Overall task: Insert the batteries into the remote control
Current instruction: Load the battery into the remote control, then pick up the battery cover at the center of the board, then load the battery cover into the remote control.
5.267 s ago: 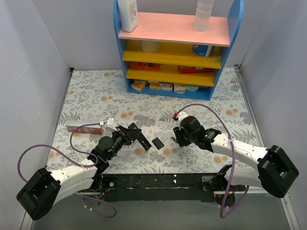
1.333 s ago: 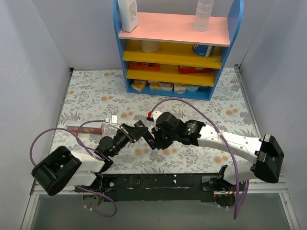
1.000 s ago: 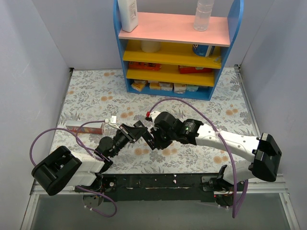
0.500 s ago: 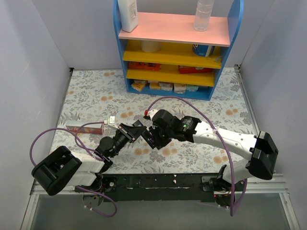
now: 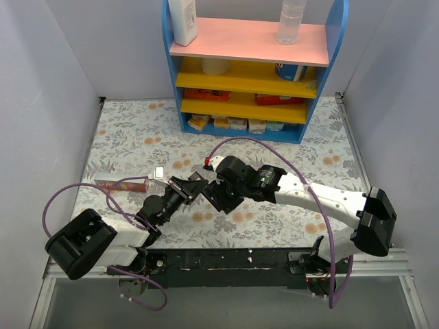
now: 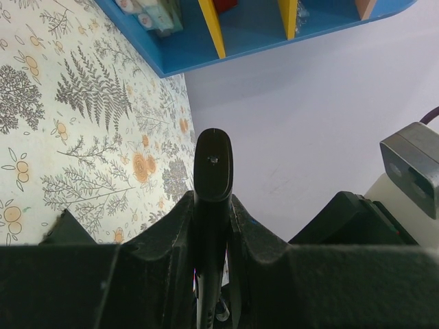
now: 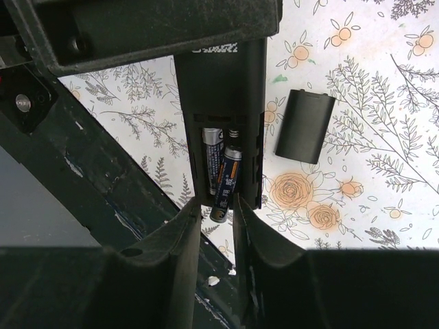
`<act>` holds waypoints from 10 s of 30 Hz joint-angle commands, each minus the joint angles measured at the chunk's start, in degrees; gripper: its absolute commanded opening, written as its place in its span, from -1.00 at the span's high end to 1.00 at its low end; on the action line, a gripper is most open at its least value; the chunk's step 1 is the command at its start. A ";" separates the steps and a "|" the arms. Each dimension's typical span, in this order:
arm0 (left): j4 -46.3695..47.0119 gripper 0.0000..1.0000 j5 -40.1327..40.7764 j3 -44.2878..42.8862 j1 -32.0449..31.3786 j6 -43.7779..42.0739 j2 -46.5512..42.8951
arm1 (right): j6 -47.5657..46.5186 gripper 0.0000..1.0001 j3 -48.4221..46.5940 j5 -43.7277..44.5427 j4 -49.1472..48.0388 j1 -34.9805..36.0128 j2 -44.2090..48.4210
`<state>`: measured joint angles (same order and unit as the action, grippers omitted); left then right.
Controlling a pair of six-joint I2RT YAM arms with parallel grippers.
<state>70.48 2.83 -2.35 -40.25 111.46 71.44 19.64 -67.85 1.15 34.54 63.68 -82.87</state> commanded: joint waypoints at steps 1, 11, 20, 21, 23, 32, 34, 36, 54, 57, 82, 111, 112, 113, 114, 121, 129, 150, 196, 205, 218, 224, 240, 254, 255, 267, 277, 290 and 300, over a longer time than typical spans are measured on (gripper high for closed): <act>3.70 1.00 1.12 5.07 -0.27 3.06 -1.39 | -0.13 0.33 -2.11 1.14 -0.79 0.22 1.04; 3.88 1.00 0.95 5.25 -0.27 4.91 -0.69 | -0.48 0.14 -1.58 2.02 -1.75 0.30 2.98; 4.41 1.00 0.42 5.34 -0.27 6.14 0.10 | -1.62 0.01 -1.49 2.28 -3.78 0.22 5.52; 4.32 1.00 0.42 5.25 -0.27 6.23 0.02 | -1.97 0.00 -1.32 2.19 -4.22 0.22 5.96; 4.05 1.00 0.33 5.34 -0.27 6.66 0.10 | -3.89 -0.01 -0.97 1.49 -5.18 0.30 6.75; -0.69 1.00 -1.77 3.85 -0.27 7.81 -2.79 | -19.44 0.03 5.62 -0.70 -7.30 0.39 13.87; -2.53 1.00 -1.95 3.23 -0.27 7.72 -3.58 | -25.95 0.05 7.29 -4.47 -7.74 0.74 16.15; -3.06 1.00 -2.04 2.88 -0.27 7.72 -4.55 | -29.55 0.07 9.93 -6.32 -8.61 1.27 18.34; -6.05 1.00 -4.76 2.53 -0.27 8.07 -6.75 | -43.02 0.20 13.54 -7.65 -13.54 5.40 17.57; -5.88 1.00 -4.85 1.31 -0.27 8.07 -6.66 | -42.93 0.23 13.36 -7.65 -14.06 5.66 17.13; -5.18 1.00 -7.40 0.77 -0.36 8.60 -7.19 | -42.84 0.53 13.19 -4.23 -15.91 5.58 14.41; -7.64 1.00 -10.92 -0.02 -1.50 10.36 -14.13 | -36.61 0.97 6.60 2.81 -15.92 5.05 4.48; -7.64 1.00 -10.83 -0.11 -1.59 10.36 -14.31 | -35.82 0.97 5.99 3.33 -15.56 5.05 3.17; -7.55 1.00 -10.74 -0.02 -1.67 10.27 -14.40 | -34.16 0.97 5.37 3.68 -15.04 4.96 2.37; -7.29 1.00 -10.74 -0.02 -1.85 10.27 -14.57 | -33.27 0.97 3.89 3.95 -14.08 4.88 1.67; -7.02 1.00 -10.48 -0.20 -2.29 9.92 -15.89 | -24.66 0.97 -1.57 10.71 -9.68 4.26 -6.85; -9.30 1.00 -9.42 -0.02 -2.38 6.94 -17.47 | -15.07 0.97 -5.62 9.94 -8.70 3.03 -11.26; -26.18 1.00 12.46 4.11 -2.29 -14.86 -20.02 | -14.81 0.07 9.84 11.15 -20.48 1.45 7.19; -37.27 1.00 20.38 8.24 -2.29 -8.28 -30.49 | -3.81 0.45 10.72 10.28 -11.34 -3.04 -10.74; -32.60 1.00 17.65 7.36 -2.29 -6.43 -25.39 | -6.54 0.56 11.52 12.21 -10.11 -2.34 1.12; -26.71 1.00 13.17 6.57 -2.29 -2.48 -22.40 | -9.44 0.54 7.04 7.38 -9.67 3.03 8.35; -22.32 1.00 10.71 6.65 -2.29 -1.77 -21.17 | -9.36 0.53 5.80 6.94 -10.20 4.44 5.71; -15.63 1.00 6.84 6.48 -2.29 -1.77 -19.58 | -9.88 0.53 4.40 7.73 -8.97 4.70 4.39; -15.98 1.00 5.78 5.52 -2.29 -0.72 -20.11 | -10.41 0.52 1.50 9.66 -6.51 5.93 1.75; -16.51 1.00 5.78 5.43 -2.38 -0.63 -20.37 | -10.32 0.53 1.15 9.92 -5.64 6.19 1.40; -18.72 1.00 6.93 5.51 -2.38 1.57 -23.28 | -8.83 0.52 -2.02 10.72 -2.02 7.16 -2.82; -13.97 1.00 4.12 6.66 -2.38 2.97 -23.10 | -8.21 0.51 -2.11 9.67 -3.43 6.72 -3.70; -12.91 1.00 4.02 7.18 -2.38 4.56 -23.98 | -7.95 0.35 -2.11 9.84 -5.89 6.19 -4.06; -16.69 1.00 9.12 7.80 -2.38 1.74 -24.16 | -7.69 0.21 -2.19 9.58 -4.66 6.10 -2.38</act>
<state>48.23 11.07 -1.52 -42.13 110.37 49.43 11.42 -68.27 11.42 31.48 70.08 -85.49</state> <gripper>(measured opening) 0.191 0.481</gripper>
